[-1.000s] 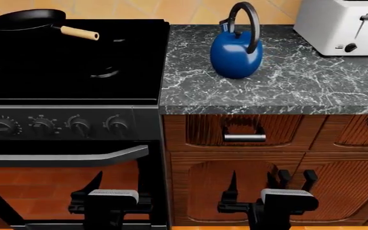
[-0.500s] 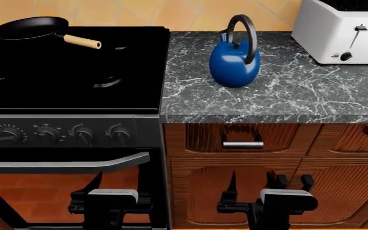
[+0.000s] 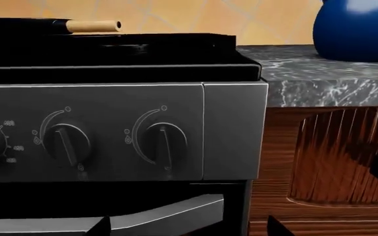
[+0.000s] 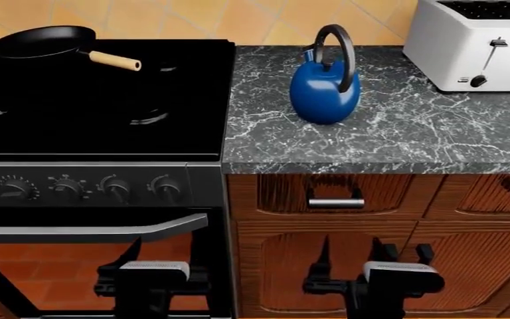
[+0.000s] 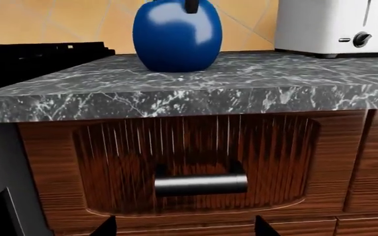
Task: Pick the kettle from the counter and place it on a stove burner. Then turn the burner on.
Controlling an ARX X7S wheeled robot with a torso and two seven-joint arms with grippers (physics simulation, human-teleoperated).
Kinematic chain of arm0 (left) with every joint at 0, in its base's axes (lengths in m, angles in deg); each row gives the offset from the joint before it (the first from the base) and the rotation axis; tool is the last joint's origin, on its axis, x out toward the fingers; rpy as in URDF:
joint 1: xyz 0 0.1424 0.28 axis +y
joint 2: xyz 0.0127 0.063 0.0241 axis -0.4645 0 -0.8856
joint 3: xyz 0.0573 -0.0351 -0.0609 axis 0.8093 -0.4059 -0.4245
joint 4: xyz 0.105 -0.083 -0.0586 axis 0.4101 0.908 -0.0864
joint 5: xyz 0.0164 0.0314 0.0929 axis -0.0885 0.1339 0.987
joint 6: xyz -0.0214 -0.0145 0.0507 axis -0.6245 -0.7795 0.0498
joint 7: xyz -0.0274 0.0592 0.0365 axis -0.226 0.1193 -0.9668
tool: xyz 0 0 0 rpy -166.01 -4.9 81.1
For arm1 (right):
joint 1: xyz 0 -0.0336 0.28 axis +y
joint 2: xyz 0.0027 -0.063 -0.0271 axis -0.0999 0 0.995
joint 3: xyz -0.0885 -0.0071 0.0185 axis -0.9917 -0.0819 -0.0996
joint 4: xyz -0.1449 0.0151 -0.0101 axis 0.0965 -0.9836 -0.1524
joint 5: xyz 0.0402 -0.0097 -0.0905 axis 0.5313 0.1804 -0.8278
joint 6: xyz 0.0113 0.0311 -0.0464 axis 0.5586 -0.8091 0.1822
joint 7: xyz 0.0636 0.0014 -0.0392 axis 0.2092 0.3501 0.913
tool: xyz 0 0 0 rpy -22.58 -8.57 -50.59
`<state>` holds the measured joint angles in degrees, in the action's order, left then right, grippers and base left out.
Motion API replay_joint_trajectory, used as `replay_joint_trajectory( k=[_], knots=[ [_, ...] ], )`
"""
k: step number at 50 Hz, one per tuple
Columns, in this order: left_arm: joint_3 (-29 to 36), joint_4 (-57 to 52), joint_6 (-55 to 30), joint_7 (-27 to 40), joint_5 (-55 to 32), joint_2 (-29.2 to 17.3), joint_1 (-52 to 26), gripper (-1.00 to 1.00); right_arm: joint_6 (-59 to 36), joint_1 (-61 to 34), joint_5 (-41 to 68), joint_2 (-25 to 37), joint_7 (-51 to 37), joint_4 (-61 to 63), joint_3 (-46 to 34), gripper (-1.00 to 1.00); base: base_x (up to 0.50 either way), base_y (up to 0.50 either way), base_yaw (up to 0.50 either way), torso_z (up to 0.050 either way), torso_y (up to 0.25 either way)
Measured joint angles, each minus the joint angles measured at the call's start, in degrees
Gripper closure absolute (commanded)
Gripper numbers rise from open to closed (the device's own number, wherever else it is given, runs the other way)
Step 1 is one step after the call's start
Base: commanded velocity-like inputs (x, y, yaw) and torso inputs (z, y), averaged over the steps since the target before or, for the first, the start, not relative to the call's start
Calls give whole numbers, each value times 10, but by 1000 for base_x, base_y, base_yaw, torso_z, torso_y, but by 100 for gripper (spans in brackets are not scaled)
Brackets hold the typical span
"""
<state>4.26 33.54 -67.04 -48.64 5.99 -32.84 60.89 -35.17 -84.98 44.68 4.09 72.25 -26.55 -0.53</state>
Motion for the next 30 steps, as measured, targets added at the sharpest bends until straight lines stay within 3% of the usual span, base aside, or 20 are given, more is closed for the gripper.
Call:
replay_joint_trajectory(
  k=[7, 16, 22, 30],
  knots=[
    [-5, -93, -65, -3, -38, -25, -1, -100, -73, 5, 27, 18, -20, 111, 9, -100, 0, 0, 0, 0, 0],
    [-27, -295, -249, 1, -123, -93, -50, -100, -312, -42, 146, 73, -70, 344, 68, -100, 0, 0, 0, 0, 0],
    [-78, -377, -415, 18, -235, -128, -149, -100, -452, -120, 338, 141, -178, 454, 129, -100, 0, 0, 0, 0, 0],
    [-179, -420, -629, 84, -425, -148, -280, -100, -543, -241, 616, 256, -333, 510, 176, -100, 0, 0, 0, 0, 0]
  ],
)
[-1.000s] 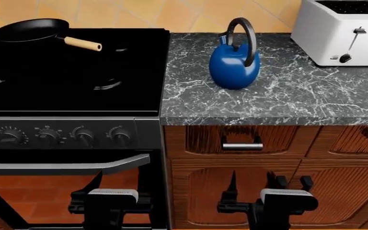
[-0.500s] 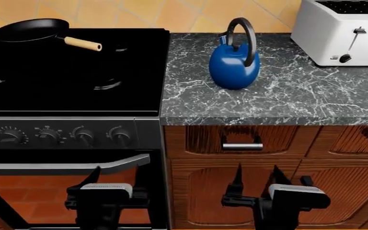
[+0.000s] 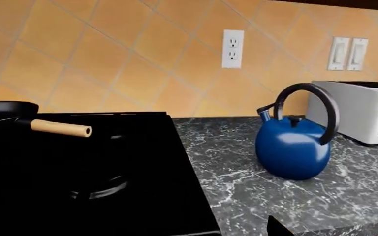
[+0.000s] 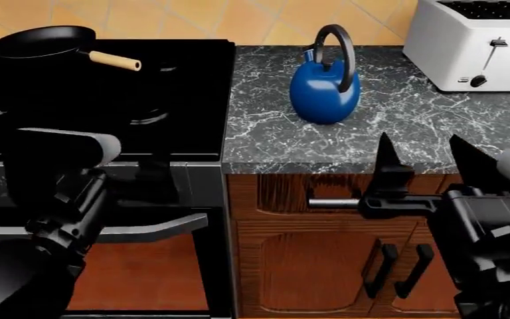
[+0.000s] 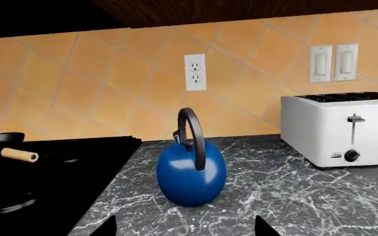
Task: Pick the kettle from the counter and place it on a stove burner. Then turn the burner on.
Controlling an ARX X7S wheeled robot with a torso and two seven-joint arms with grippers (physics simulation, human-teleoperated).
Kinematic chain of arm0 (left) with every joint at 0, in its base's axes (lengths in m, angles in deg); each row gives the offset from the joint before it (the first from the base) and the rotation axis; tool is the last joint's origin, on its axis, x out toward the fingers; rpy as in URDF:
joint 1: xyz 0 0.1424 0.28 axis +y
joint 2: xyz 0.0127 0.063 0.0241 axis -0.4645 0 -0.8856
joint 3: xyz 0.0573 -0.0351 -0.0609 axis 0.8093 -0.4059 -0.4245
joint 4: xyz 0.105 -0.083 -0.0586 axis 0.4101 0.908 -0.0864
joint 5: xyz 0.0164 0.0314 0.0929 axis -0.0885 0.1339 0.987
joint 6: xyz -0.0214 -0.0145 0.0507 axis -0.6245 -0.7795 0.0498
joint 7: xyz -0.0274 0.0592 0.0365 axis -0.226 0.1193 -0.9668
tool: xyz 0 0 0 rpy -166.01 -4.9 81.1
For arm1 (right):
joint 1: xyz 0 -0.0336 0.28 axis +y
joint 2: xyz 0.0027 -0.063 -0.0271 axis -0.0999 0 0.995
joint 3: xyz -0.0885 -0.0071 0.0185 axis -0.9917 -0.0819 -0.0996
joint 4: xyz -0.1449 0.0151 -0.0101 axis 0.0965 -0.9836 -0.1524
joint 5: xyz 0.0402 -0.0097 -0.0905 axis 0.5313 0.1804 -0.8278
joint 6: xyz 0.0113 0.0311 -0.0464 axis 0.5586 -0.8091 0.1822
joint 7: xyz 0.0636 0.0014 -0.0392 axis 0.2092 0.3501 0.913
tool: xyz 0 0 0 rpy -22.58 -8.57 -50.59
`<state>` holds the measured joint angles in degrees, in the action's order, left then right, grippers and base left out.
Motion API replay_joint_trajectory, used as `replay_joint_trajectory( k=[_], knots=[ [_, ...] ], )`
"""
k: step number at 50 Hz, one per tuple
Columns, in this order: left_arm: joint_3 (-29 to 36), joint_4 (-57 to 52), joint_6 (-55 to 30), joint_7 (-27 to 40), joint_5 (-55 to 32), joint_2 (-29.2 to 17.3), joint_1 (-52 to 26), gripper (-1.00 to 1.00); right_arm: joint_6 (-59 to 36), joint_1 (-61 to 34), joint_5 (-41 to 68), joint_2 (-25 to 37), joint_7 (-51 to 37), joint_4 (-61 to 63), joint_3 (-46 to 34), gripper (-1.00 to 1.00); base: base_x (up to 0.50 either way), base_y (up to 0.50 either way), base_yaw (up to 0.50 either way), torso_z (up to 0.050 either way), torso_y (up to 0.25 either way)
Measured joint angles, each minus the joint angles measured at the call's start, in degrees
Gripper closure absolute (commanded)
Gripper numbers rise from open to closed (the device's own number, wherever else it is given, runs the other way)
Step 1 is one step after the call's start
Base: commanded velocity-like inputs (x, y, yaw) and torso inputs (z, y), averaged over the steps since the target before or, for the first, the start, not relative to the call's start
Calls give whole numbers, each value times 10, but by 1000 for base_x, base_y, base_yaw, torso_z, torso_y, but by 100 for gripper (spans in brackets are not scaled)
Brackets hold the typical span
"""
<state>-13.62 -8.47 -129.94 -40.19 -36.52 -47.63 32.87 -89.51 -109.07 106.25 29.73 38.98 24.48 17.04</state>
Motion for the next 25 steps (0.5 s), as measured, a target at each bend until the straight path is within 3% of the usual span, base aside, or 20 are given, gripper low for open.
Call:
replay_joint_trajectory(
  k=[9, 25],
  knots=[
    [-46, -5, -96, 33, -86, -12, -61, -100, -48, -62, 132, 61, -73, 23, 21, -100, 10, 0, 0, 0, 0],
    [-84, -8, -147, 58, -158, -22, -90, -100, -75, -114, 206, 93, -119, 30, 17, -100, 178, 0, 0, 0, 0]
  ],
)
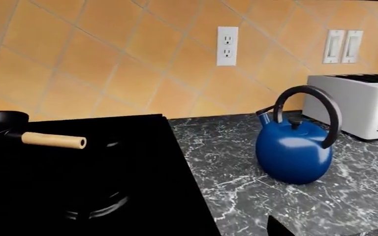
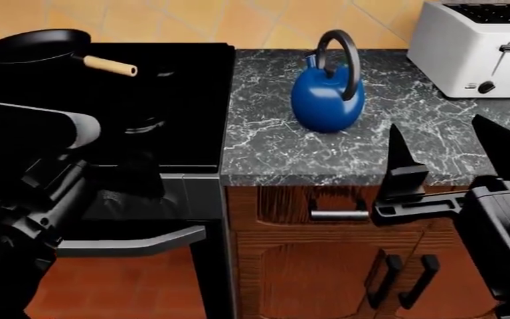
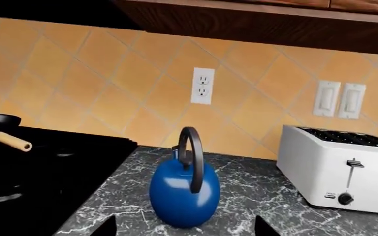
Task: Pick the kettle from the counter and place it on a stove burner. Then turn the burner on.
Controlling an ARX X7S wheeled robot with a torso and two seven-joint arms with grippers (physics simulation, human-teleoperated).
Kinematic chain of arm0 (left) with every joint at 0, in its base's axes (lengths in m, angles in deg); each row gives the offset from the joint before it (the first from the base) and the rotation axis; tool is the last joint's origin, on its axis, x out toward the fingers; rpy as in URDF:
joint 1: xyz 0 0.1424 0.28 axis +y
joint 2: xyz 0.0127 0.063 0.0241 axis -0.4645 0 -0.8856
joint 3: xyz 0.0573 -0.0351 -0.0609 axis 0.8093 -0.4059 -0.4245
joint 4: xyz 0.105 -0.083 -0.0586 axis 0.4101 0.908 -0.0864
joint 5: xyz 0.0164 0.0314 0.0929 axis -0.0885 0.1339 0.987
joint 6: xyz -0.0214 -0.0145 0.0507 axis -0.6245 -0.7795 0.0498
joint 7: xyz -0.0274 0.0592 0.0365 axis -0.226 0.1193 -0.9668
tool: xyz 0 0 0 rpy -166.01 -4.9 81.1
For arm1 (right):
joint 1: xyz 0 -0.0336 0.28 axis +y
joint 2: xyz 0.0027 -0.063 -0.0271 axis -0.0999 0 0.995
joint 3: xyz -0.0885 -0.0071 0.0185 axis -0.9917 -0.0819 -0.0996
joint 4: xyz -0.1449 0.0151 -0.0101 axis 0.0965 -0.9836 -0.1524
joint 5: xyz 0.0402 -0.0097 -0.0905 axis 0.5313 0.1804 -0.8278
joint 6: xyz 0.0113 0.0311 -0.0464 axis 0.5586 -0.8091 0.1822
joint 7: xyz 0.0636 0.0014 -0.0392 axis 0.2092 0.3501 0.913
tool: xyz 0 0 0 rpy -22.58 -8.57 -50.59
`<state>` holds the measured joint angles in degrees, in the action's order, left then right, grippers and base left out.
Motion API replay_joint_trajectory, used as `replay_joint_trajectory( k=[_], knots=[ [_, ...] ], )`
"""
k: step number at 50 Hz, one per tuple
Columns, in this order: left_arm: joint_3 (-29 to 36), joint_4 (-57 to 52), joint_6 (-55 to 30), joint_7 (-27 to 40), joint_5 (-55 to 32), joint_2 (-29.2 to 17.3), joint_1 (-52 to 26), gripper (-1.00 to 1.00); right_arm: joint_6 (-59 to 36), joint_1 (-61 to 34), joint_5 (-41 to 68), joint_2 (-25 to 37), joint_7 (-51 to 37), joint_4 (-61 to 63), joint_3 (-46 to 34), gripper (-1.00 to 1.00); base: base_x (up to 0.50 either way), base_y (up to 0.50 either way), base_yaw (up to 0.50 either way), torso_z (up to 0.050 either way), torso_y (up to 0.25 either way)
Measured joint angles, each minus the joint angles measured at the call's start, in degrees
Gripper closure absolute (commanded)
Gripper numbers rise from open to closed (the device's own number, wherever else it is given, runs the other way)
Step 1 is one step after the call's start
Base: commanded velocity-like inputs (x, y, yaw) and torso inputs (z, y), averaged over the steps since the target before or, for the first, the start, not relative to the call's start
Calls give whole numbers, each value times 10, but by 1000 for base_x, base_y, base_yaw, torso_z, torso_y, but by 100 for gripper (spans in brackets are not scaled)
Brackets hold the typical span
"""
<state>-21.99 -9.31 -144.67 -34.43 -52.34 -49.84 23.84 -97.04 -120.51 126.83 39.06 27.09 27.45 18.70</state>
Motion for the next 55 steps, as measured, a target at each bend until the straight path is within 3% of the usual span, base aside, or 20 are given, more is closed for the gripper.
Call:
replay_joint_trajectory(
  k=[55],
  knots=[
    [2, 6, 19, 17, -36, -29, 8, -100, -4, -33, 30, 22, -7, -11, -22, -100, 297, 0, 0, 0, 0]
  ],
)
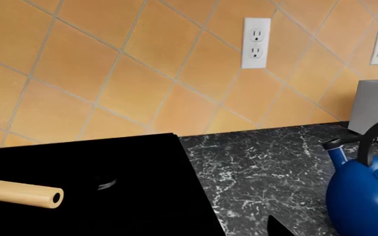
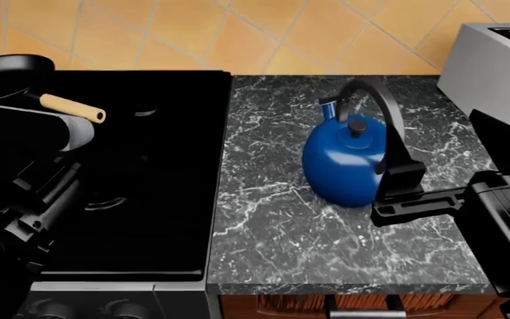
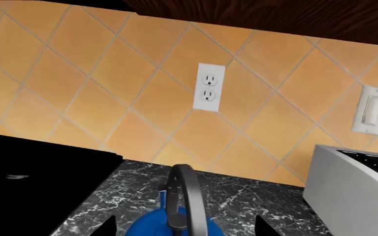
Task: Pick the kettle from the counter and place it on a stove burner. Then turn the burner on.
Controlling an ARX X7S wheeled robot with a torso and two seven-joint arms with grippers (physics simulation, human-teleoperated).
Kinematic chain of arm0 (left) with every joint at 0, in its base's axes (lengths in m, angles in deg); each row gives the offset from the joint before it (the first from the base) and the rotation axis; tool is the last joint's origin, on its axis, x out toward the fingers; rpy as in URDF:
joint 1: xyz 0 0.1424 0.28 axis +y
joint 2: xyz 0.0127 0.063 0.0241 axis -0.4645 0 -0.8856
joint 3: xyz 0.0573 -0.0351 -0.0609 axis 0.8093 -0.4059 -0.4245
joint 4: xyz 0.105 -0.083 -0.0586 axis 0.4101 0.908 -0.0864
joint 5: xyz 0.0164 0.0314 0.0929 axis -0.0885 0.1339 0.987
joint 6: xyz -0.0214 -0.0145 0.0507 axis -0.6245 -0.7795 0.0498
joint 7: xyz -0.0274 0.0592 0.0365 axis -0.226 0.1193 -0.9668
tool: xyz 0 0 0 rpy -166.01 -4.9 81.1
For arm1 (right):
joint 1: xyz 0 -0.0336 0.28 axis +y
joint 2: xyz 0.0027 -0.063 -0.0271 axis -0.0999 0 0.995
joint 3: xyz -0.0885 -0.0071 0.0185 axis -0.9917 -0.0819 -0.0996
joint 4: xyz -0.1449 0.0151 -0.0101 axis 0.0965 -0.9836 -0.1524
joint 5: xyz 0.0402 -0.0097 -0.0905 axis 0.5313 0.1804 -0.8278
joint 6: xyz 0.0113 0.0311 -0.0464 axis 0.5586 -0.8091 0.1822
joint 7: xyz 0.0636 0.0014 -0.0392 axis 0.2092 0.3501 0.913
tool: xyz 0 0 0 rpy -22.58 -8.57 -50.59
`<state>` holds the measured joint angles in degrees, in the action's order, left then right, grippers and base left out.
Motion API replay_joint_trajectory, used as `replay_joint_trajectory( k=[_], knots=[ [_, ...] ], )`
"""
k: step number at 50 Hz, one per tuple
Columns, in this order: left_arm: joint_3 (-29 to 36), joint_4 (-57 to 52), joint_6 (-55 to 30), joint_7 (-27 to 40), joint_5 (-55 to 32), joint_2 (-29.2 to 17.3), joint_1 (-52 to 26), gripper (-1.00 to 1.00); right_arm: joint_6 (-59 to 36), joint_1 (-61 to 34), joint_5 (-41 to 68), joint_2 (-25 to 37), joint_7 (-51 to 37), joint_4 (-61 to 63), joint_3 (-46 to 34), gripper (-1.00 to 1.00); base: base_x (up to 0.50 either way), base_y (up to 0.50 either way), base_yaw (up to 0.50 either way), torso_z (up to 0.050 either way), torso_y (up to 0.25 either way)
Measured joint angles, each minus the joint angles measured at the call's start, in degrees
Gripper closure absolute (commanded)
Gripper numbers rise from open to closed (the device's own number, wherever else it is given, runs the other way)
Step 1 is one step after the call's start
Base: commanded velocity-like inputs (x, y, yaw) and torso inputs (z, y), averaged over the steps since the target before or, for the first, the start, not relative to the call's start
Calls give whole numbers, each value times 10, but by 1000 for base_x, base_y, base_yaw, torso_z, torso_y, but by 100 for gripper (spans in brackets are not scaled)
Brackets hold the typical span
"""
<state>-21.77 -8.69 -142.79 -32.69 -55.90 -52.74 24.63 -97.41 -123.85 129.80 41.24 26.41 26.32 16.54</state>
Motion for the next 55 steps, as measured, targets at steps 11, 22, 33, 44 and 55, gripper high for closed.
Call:
replay_joint_trajectory(
  k=[11, 22, 33, 44, 55],
  knots=[
    [4, 1, 7, 2, 0, -4, 3, -100, 2, 6, -5, 0, 4, -1, 0, -100, 22, 0, 0, 0, 0],
    [16, 4, 18, -2, 9, -6, 7, -100, 3, -21, 3, 6, 25, -39, -6, -100, 0, 0, 0, 0, 0],
    [25, 8, 26, -3, 14, -9, 8, -100, -8, -64, 20, 18, 78, -107, -24, -100, 0, 0, 0, 0, 0],
    [33, 12, 33, -4, 18, -12, 8, -100, -29, -101, 3, 10, 120, -161, -67, -100, 0, 0, 0, 0, 0],
    [43, 16, 47, -12, 30, -13, 15, -100, -38, -116, -44, 0, 161, -206, -96, -100, 0, 0, 0, 0, 0]
  ],
)
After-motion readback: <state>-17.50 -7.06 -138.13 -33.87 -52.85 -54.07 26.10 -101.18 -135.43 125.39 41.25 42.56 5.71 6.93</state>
